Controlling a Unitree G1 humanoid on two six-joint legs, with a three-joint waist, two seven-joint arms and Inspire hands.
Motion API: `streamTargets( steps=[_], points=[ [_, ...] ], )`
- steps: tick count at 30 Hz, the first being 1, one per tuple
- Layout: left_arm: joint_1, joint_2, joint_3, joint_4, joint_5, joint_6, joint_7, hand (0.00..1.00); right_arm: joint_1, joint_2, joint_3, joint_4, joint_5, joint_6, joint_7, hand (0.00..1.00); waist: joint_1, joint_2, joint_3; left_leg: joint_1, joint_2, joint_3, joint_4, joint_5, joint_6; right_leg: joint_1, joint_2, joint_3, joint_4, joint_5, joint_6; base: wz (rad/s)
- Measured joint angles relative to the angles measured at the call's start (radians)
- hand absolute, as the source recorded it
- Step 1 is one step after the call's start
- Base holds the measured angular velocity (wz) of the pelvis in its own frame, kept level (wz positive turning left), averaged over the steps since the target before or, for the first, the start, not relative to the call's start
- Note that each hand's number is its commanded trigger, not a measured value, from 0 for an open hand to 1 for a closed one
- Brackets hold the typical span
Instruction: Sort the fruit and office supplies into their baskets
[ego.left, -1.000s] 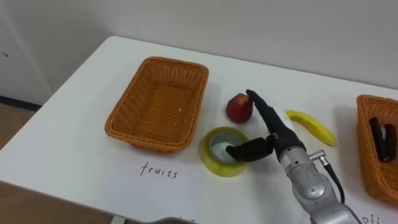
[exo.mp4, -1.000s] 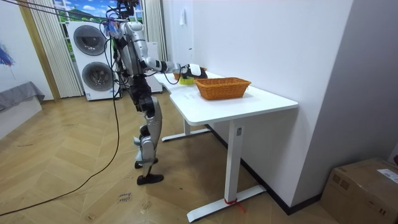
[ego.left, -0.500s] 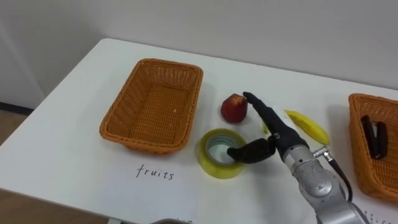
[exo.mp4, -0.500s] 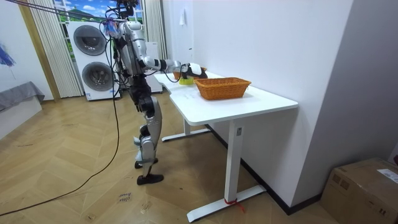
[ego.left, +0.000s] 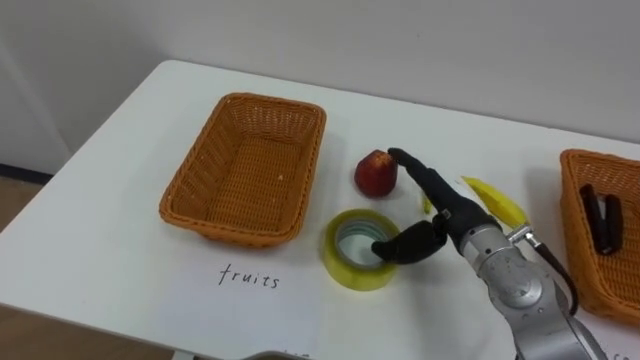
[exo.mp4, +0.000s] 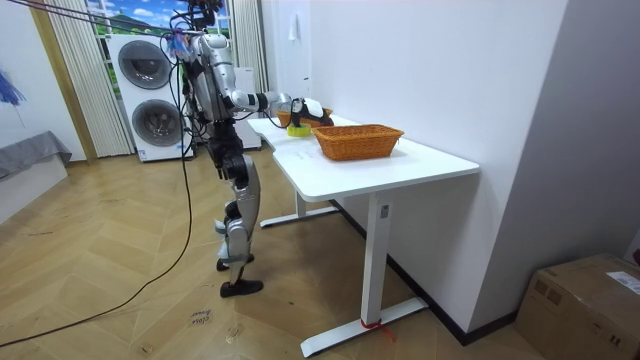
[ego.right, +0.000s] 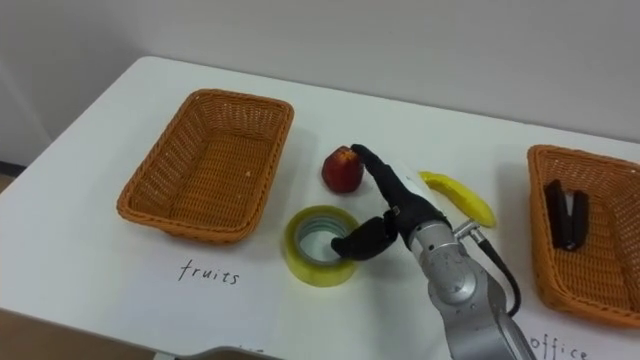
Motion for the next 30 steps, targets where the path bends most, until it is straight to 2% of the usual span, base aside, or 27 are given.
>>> streamTargets(
  steps=[11, 15, 22, 30],
  points=[
    [0.001, 0.000, 0.000, 0.003, 0.000, 0.000, 0.000, 0.00, 0.003, 0.000, -0.001, -0.021, -0.054, 0.003, 0.071, 0.00, 0.001, -0.013, -0.0034, 0.000, 0.000, 0.000, -0.001, 0.000, 0.000, 0.000, 0.001, -0.004, 0.000, 0.000, 0.000, 0.00],
    [0.000, 0.000, 0.000, 0.003, 0.000, 0.000, 0.000, 0.00, 0.003, 0.000, 0.000, -0.045, -0.093, 0.022, 0.103, 0.00, 0.002, -0.017, -0.0030, 0.000, 0.000, 0.000, -0.001, 0.000, 0.000, 0.000, 0.001, -0.005, 0.000, 0.000, 0.000, 0.00],
    [-0.001, 0.003, -0.003, 0.003, 0.000, -0.001, 0.000, 0.00, 0.003, 0.000, 0.000, -0.053, -0.117, 0.022, 0.150, 0.00, 0.006, -0.026, -0.0027, 0.000, 0.001, 0.000, -0.001, 0.000, 0.000, 0.000, 0.001, -0.006, 0.001, 0.000, 0.000, 0.00],
    [-0.003, 0.004, -0.008, 0.023, 0.000, -0.005, 0.001, 0.00, 0.003, -0.002, -0.001, -0.063, -0.139, 0.022, 0.201, 0.00, 0.006, -0.026, -0.0022, 0.000, 0.002, 0.000, -0.001, 0.000, 0.000, 0.001, 0.002, -0.001, 0.001, 0.000, 0.000, 0.00]
  ],
)
